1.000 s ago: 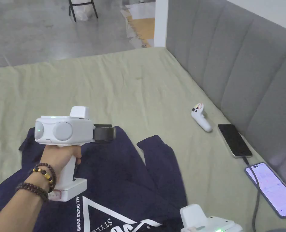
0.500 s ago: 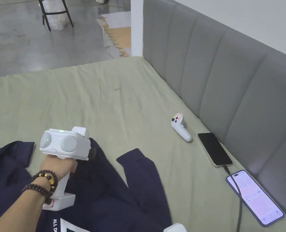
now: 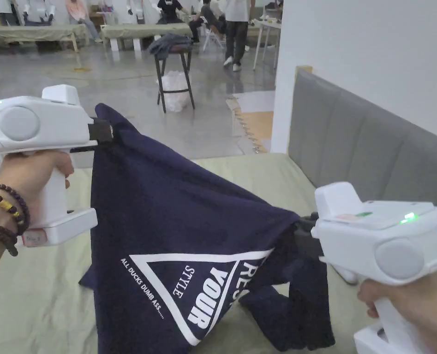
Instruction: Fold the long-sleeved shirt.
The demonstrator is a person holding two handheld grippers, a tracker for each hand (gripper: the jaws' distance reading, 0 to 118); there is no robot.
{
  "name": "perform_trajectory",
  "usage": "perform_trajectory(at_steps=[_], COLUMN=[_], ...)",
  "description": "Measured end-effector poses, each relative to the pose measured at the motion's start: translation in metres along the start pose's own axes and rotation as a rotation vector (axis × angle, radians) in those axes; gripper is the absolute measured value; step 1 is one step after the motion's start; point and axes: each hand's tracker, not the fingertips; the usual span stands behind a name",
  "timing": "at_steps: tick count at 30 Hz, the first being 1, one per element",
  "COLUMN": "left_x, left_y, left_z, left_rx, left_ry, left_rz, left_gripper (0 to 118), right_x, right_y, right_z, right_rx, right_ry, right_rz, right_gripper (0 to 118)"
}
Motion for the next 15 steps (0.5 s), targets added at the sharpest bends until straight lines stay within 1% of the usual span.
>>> perform_trajectory(at_steps=[2, 4, 8, 10, 12, 15], left_x=[-0.013, -0.017, -0.022, -0.012, -0.009, 0.012], left_y=[0.039, 0.077, 0.133, 0.152, 0.168, 0.18], left_z=[0.013, 0.027, 0.037, 0.047, 0.044, 0.049], left_rx=[0.05, 0.091, 0.178, 0.215, 0.231, 0.268], left_ry=[0.01, 0.047, 0.11, 0.128, 0.133, 0.157], left_rz=[0.004, -0.025, -0.04, -0.04, -0.037, -0.047], left_gripper=[9, 9, 9, 9, 9, 9], right_x=[0.01, 0.013, 0.031, 0.04, 0.046, 0.05], right_y=[0.061, 0.127, 0.231, 0.277, 0.31, 0.343], right_z=[-0.007, -0.006, -0.017, -0.022, -0.022, -0.021], right_rx=[0.059, 0.127, 0.191, 0.212, 0.23, 0.249], right_ry=[-0.03, -0.06, -0.06, -0.085, -0.118, -0.171], right_rz=[0.021, 0.075, 0.011, 0.003, 0.002, 0.023], right_gripper=[13, 13, 13, 13, 13, 13])
